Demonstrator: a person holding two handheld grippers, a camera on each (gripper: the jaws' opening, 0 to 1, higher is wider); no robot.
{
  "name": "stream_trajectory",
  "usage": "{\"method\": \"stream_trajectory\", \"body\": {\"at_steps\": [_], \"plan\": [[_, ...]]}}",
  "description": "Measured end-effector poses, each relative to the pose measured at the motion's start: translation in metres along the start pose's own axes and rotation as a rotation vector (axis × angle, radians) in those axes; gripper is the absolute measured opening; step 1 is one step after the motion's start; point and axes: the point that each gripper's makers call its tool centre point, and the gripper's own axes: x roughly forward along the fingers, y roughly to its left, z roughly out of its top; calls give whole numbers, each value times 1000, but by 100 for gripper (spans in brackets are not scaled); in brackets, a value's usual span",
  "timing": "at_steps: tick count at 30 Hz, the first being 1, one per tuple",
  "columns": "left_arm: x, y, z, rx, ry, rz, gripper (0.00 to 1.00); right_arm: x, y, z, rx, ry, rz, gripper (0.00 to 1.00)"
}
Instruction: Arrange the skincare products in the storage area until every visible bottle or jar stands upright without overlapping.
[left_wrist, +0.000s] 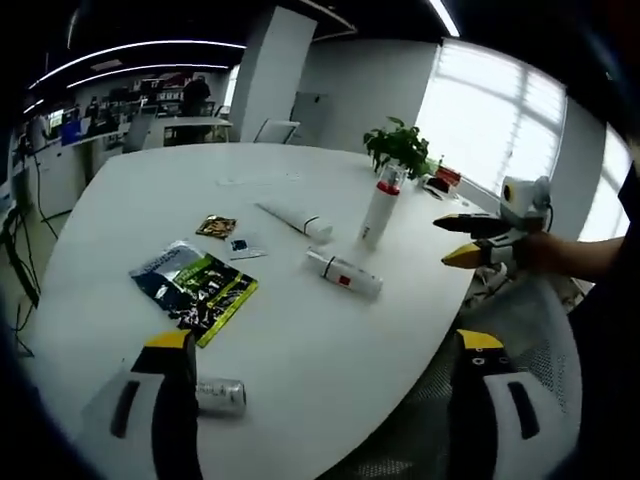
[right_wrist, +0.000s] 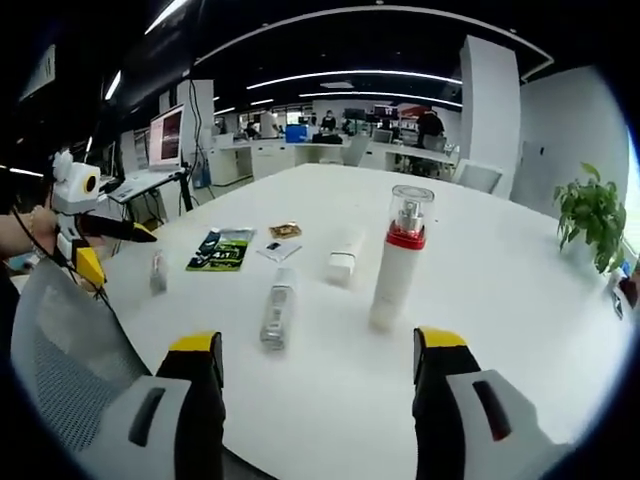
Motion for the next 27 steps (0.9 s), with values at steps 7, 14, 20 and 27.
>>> {"method": "stream_trajectory", "body": {"at_steps": [7,14,20,27], "plan": [[-10,6,7,-3,-25,20,96,1,10,5,-39,23,34,78],[-15,3,1,54,-12,41,95,6,2,52,-41,-3,41,75],[-12,-6,-10,30,13,2,95,16,-3,93,-100,-22,60,72],[-12,-3,-9,30,-2,4,95,32,-1,127,-182,-34,83,71]]}}
